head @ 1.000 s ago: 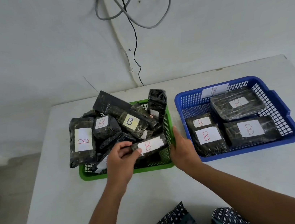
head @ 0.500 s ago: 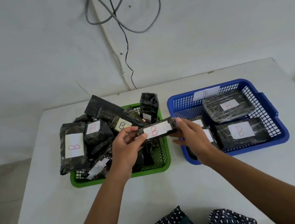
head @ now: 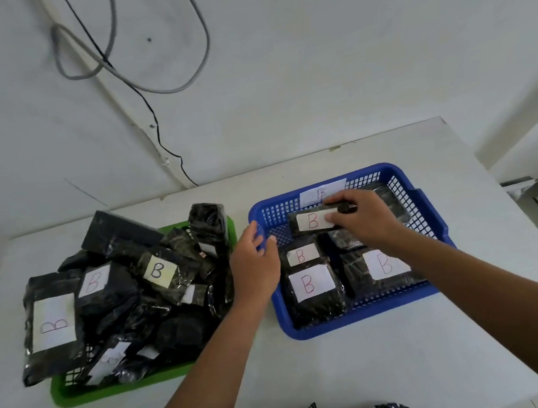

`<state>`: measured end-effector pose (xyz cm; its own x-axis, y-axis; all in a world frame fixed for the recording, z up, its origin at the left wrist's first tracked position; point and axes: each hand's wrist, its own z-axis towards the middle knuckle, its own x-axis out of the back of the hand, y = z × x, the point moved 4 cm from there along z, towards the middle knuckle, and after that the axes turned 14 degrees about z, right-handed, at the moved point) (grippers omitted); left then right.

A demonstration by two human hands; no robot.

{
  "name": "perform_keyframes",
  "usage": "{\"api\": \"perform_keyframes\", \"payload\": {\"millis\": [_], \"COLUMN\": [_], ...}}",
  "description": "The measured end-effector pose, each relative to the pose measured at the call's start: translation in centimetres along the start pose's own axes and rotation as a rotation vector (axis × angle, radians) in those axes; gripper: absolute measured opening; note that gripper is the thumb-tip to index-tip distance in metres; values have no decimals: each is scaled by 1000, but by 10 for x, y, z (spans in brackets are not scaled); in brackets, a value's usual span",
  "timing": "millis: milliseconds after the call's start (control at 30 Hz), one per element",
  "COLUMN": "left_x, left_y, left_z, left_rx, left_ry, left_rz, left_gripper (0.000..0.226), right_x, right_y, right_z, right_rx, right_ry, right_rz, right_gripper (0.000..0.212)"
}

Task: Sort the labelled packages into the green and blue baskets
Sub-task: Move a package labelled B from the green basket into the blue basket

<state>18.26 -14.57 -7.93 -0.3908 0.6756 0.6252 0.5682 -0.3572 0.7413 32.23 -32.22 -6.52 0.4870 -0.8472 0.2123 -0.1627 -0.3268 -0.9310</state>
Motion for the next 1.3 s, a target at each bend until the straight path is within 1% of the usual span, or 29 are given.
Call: {"api": "perform_keyframes", "payload": {"millis": [67, 100, 167, 233, 267, 367, 533, 600, 667, 800, 867, 1000, 1100, 1200, 1300], "left_x": [-3, -6, -10, -15, -16, -16, -16, -15, -16, -16, -15, -16, -16, -17, -18], "left_y": [6, 7, 1, -9, -11, -16, -19, -20, -22, -22, -21, -21, -22, -21, -21], "left_z": [-2, -1, 3, 7, 7, 10, 14, 14, 14, 14, 14, 14, 15, 17, 19], "left_rx": [-64, -75, 12, 79, 70, 46, 55, 51, 55, 59, 68, 62, 47, 49, 64], "left_ry": [112, 138, 129, 122, 124, 119, 84, 81, 91, 87, 85, 79, 88, 97, 97], "left_rz": [116, 147, 168, 174, 177, 179, 167, 165, 167, 183, 163, 173, 213, 223, 197], "left_gripper": [35, 32, 35, 23, 19, 23, 20, 20, 20, 22, 23, 22, 23, 24, 21], "right_x": [-1, -5, -16, -29, -35, -53, -61, -63, -66, -64, -62, -71, -75, -76, -79], "right_y": [-1, -1, -2, -3, -2, -2, 2, 3, 4, 15, 20, 25, 33, 40, 47], "right_z": [20, 29, 44, 56, 61, 76, 95, 98, 99, 96, 95, 86, 76, 73, 69], "right_rx": [25, 33, 49, 72, 83, 122, 147, 189, 217, 179, 171, 272, 409, 482, 523], "right_ry": [-13, -41, -121, -204, -242, -342, -427, -476, -484, -482, -487, -502, -453, -401, -395], "right_rz": [-115, -152, -202, -251, -278, -406, -565, -705, -804, -746, -750, -882, -964, -1018, -1102], "right_gripper": [25, 26, 25, 24, 22, 21, 21, 19, 18, 27, 29, 32, 37, 38, 50]}}
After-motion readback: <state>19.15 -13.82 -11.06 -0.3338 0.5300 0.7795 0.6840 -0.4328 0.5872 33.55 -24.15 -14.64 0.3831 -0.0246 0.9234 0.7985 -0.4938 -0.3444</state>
